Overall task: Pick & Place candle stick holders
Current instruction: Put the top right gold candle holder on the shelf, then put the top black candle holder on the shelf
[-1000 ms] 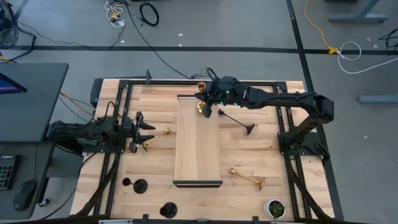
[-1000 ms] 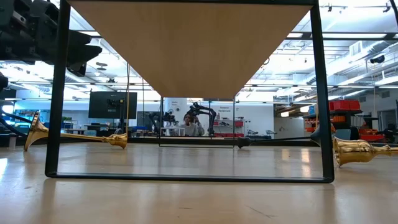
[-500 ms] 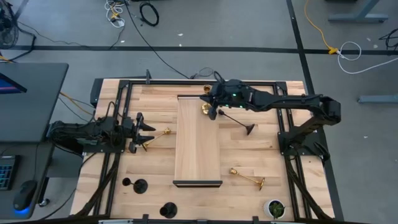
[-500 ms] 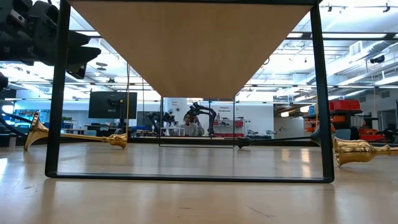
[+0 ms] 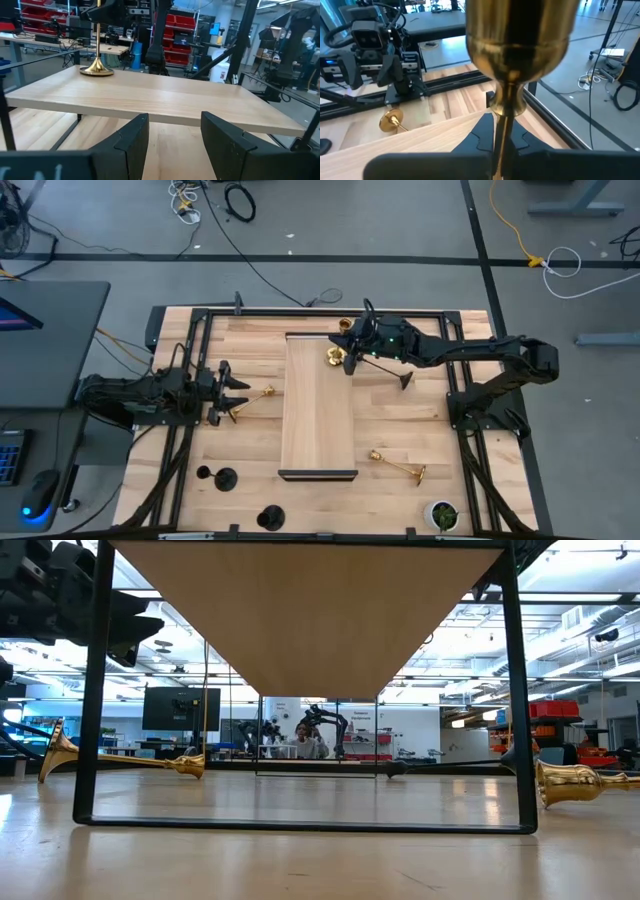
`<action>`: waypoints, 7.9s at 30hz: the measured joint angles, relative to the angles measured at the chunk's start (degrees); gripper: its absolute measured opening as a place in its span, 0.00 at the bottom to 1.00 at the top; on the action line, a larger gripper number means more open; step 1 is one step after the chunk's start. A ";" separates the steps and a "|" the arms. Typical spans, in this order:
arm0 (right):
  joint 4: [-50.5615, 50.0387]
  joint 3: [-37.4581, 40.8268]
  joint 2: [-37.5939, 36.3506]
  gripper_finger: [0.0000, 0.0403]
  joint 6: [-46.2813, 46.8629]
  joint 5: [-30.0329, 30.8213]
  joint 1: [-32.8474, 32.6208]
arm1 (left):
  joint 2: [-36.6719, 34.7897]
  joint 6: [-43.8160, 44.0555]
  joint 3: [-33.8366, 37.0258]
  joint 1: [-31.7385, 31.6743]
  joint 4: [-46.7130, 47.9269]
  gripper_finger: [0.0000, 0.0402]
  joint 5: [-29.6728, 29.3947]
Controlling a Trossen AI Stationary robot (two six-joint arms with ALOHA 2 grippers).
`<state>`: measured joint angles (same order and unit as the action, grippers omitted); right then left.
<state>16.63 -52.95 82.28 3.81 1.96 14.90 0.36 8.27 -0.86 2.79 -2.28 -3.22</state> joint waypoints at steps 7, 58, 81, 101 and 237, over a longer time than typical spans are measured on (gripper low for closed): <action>-1.15 0.05 0.08 0.06 0.00 -0.34 0.02 | 0.00 -0.11 0.00 0.00 -0.04 0.45 -0.16; -50.12 0.09 -19.35 0.61 3.26 13.59 -0.02 | 0.00 -0.03 -0.01 0.00 -0.01 0.45 -0.18; -37.25 25.11 -17.81 0.61 10.77 18.29 4.52 | 0.00 -1.75 -0.02 0.00 -0.02 0.45 -0.19; -20.03 27.32 -1.70 0.60 7.64 16.47 7.02 | 0.00 -2.01 -0.02 0.02 -0.04 0.45 -0.18; 34.70 -1.03 10.36 0.02 -9.02 7.47 -22.34 | 73.99 -6.39 -42.10 -0.07 -48.41 0.08 5.94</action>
<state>51.33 -53.98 92.64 -5.20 9.44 -7.44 74.35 1.89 -42.96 2.72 -50.70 2.72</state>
